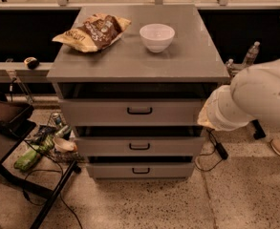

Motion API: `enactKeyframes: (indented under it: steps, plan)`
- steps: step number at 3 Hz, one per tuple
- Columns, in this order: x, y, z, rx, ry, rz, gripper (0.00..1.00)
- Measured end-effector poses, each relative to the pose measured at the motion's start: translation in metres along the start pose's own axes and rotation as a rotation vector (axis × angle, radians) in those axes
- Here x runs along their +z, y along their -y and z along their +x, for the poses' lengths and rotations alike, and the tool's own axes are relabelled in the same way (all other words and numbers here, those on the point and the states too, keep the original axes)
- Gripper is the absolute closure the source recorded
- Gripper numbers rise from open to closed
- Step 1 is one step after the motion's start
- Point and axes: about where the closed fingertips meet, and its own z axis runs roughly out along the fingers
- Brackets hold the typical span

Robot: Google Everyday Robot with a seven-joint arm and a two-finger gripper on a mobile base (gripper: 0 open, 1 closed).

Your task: Close top drawer

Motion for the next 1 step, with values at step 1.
enactKeyframes:
  steps: [1]
  plan:
    - [-0.0743,0.0166,0.0135,-0.010,-0.057,0.029,1.00]
